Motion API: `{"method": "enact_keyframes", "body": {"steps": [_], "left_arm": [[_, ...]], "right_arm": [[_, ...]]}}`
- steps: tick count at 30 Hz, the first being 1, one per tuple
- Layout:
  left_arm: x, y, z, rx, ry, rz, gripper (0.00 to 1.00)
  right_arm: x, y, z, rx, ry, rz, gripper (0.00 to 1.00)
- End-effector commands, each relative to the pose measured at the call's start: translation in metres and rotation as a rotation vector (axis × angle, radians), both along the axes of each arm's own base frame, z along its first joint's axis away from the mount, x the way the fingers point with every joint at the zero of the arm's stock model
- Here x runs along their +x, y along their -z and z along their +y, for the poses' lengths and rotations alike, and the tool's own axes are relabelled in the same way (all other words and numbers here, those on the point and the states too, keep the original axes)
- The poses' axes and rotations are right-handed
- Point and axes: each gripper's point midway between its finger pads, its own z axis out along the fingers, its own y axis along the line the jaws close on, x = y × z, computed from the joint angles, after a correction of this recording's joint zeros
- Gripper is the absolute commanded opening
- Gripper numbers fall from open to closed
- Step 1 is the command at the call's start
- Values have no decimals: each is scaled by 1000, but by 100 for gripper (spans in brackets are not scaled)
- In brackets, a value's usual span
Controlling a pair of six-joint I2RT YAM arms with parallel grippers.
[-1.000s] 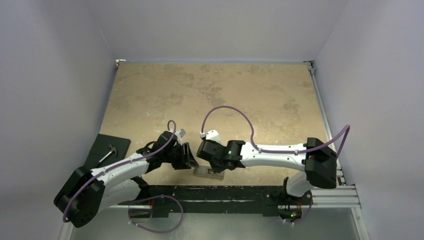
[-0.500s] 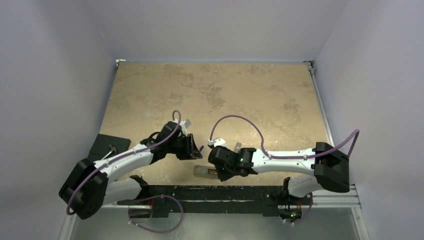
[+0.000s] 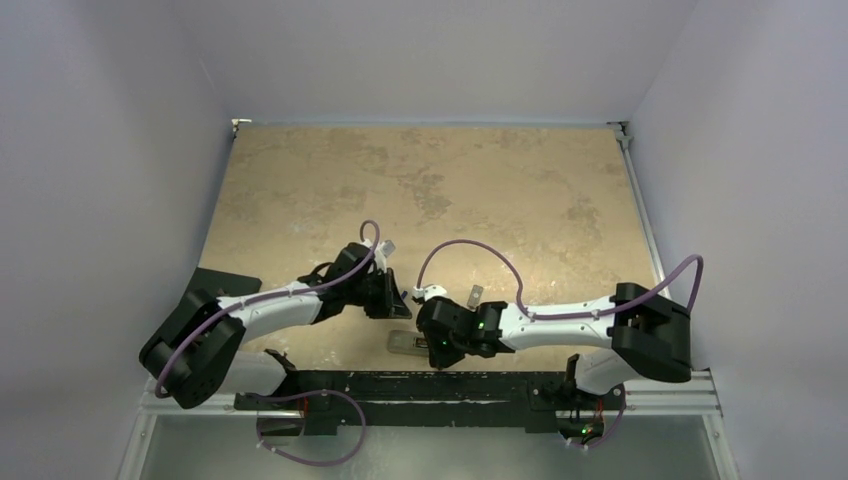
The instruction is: Load the batteries into the remote control
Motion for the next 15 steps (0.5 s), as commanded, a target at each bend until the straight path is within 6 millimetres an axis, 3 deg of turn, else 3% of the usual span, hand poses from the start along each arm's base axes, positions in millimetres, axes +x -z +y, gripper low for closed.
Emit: {"method": "enact_keyframes", "body": {"steps": [1, 6, 15], "left_arm": [[7, -8, -13, -39, 20, -45, 0], [-1, 4, -10, -8, 25, -24, 0], [-13, 23, 3, 59, 20, 5, 0]], "right_arm": [[1, 7, 6, 8, 3, 3, 0], [0, 12, 4, -9, 12, 9, 0], [19, 15, -4, -93, 86, -60, 0]]}}
